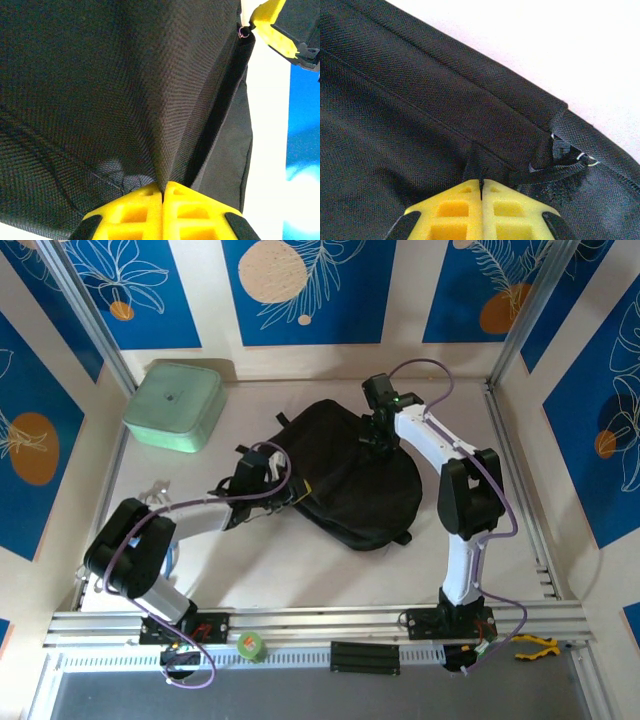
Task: Pack the student bag
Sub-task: Move the student bag to the center of the table.
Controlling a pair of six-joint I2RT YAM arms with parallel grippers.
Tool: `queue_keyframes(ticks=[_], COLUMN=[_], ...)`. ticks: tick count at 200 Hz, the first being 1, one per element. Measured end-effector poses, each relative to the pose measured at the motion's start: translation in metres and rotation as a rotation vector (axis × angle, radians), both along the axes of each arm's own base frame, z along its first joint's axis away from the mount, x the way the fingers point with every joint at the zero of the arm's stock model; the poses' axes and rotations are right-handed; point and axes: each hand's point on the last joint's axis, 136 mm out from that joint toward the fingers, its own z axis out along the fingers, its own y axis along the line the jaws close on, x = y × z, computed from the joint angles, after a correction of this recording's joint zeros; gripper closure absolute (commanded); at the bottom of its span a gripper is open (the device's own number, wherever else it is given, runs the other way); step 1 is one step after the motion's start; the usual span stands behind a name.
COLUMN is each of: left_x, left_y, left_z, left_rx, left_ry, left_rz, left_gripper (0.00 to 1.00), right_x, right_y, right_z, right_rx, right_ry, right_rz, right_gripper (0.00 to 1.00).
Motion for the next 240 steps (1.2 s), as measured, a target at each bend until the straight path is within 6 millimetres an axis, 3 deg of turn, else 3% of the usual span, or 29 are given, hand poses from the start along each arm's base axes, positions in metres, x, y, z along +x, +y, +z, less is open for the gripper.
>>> queue_keyframes(ticks=[35, 73, 120, 128, 130, 147, 174, 191, 208, 224, 240], left_x=[0.027, 0.08, 0.142, 0.15, 0.153, 0.164, 0.168, 0.165, 0.153, 0.14, 0.126], left_y=[-0.006, -0.027, -0.064, -0.069, -0.07, -0.07, -0.058, -0.043, -0.019, 0.012, 0.054], left_z=[0.003, 0.018, 0.017, 0.015, 0.015, 0.013, 0.021, 0.037, 0.068, 0.099, 0.123], left_rx=[0.068, 0.137, 0.162, 0.168, 0.168, 0.207, 0.291, 0.343, 0.394, 0.419, 0.457], left_ry=[-0.006, -0.056, -0.113, -0.121, -0.121, -0.147, -0.2, -0.238, -0.305, -0.365, -0.415], left_rz=[-0.028, -0.045, -0.084, -0.091, -0.088, -0.086, -0.064, -0.031, 0.009, 0.083, 0.179], left_gripper=[1.0, 1.0, 0.82, 0.78, 0.77, 0.69, 0.45, 0.33, 0.21, 0.1, 0.03], right_x=[0.004, 0.013, 0.027, 0.027, 0.028, 0.026, 0.009, -0.005, -0.019, -0.036, -0.056], right_y=[-0.018, -0.046, -0.067, -0.067, -0.068, -0.068, -0.073, -0.081, -0.098, -0.116, -0.133], right_z=[-0.001, 0.01, 0.018, 0.018, 0.018, 0.019, 0.035, 0.064, 0.1, 0.126, 0.138], right_rx=[0.019, 0.048, 0.072, 0.073, 0.073, 0.077, 0.079, 0.092, 0.109, 0.107, 0.081], right_ry=[-0.018, -0.062, -0.114, -0.118, -0.119, -0.127, -0.16, -0.234, -0.35, -0.46, -0.545], right_rz=[-0.038, -0.105, -0.173, -0.176, -0.177, -0.179, -0.167, -0.159, -0.184, -0.202, -0.227], right_gripper=[1.0, 1.0, 1.0, 0.91, 0.84, 0.55, 0.29, 0.12, 0.0, 0.01, 0.01])
